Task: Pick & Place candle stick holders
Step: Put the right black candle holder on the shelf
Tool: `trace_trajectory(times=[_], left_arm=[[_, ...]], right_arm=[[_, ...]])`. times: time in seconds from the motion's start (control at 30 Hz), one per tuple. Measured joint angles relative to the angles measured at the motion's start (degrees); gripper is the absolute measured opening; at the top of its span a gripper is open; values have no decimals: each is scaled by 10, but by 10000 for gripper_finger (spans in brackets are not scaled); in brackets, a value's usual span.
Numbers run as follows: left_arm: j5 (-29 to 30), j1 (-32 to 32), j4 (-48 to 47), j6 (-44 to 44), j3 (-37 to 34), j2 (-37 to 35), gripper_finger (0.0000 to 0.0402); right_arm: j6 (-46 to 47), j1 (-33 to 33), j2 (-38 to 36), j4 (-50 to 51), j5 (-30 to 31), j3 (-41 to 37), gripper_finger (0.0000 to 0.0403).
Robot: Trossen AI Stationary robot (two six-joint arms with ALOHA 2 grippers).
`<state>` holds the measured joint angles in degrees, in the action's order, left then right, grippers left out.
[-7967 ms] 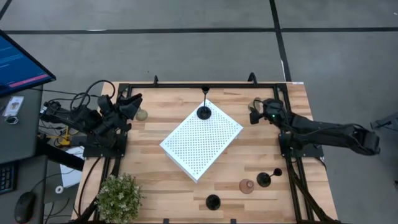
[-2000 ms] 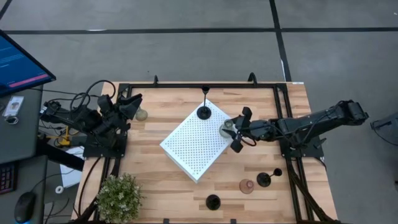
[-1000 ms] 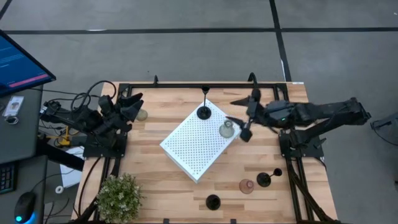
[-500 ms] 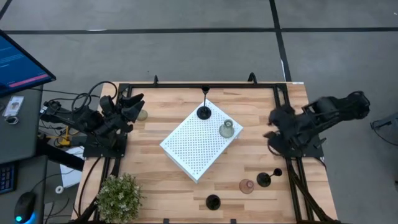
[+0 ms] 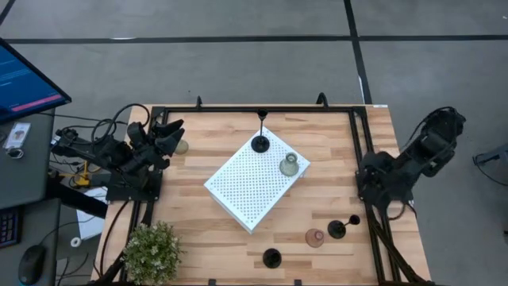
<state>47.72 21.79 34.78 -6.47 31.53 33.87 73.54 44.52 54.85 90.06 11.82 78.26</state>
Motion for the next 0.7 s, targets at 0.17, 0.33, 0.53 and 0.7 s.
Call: trace_trajectory(times=[0.17, 0.33, 0.53, 0.7], left_arm=[[0, 0, 0, 0, 0, 0, 253], [0, 0, 0, 0, 0, 0, 253], [0, 0, 0, 0, 0, 0, 253], [0, 0, 1, 0, 0, 0, 253]], right_arm=[[91, 53, -28, 0, -15, 0, 260], [171, 104, -39, 0, -73, 0, 260], [257, 166, -35, 0, -133, 0, 260], [327, 220, -17, 0, -135, 0, 260]])
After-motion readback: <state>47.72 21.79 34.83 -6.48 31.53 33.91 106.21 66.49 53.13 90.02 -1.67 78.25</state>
